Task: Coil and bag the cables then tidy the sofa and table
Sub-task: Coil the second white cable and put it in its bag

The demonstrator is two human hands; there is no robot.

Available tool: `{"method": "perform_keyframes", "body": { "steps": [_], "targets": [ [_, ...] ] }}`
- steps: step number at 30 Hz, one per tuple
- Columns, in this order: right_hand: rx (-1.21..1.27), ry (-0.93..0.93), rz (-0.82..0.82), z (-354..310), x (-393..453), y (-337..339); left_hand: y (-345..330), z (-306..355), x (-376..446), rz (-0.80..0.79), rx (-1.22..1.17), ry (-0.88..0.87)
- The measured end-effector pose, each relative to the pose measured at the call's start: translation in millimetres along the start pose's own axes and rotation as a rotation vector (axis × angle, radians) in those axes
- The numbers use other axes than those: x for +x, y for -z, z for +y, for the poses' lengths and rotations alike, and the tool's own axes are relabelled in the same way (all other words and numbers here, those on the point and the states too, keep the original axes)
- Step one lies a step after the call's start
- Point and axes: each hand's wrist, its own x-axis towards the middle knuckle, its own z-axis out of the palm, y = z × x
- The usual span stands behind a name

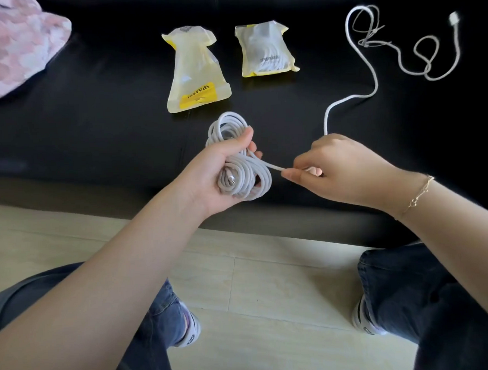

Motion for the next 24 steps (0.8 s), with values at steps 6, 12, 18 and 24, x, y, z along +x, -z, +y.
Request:
{"method": "perform_keyframes", "body": {
  "steps": [6,12,18,24],
  "targets": [
    [0.094,-0.110,-0.250,-9,-2,4,5,2,1,-0.112,-0.212,0.105],
    [0.100,-0.156,-0.308,-10,-3,8,9,5,3,-0.039,-0.377,-0.017],
    [-0.058,-0.193,-0.264,-6,-3,16,10,7,6,0.159,-0.219,-0.155],
    [-0.065,-0.265,-0.154,2,-2,17,8,7,7,0.240,-0.097,-0.165]
  ]
}}
